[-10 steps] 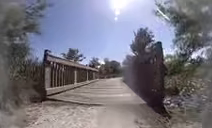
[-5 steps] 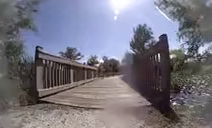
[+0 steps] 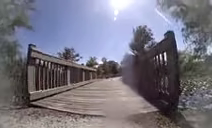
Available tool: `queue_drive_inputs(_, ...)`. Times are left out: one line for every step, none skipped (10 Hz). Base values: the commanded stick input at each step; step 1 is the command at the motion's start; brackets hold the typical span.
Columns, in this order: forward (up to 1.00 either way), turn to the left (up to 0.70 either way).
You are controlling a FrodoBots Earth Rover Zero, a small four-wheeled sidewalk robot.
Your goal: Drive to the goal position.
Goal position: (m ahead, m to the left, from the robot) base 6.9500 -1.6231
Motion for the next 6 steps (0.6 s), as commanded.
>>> queue_drive_inputs(0.45, 0.0)
queue_drive_inputs(0.45, 0.0)
queue_drive_inputs(0.45, 0.0)
queue_drive_inputs(0.45, 0.0)
queue_drive_inputs(0.45, 0.0)
queue_drive_inputs(0.45, 0.0)
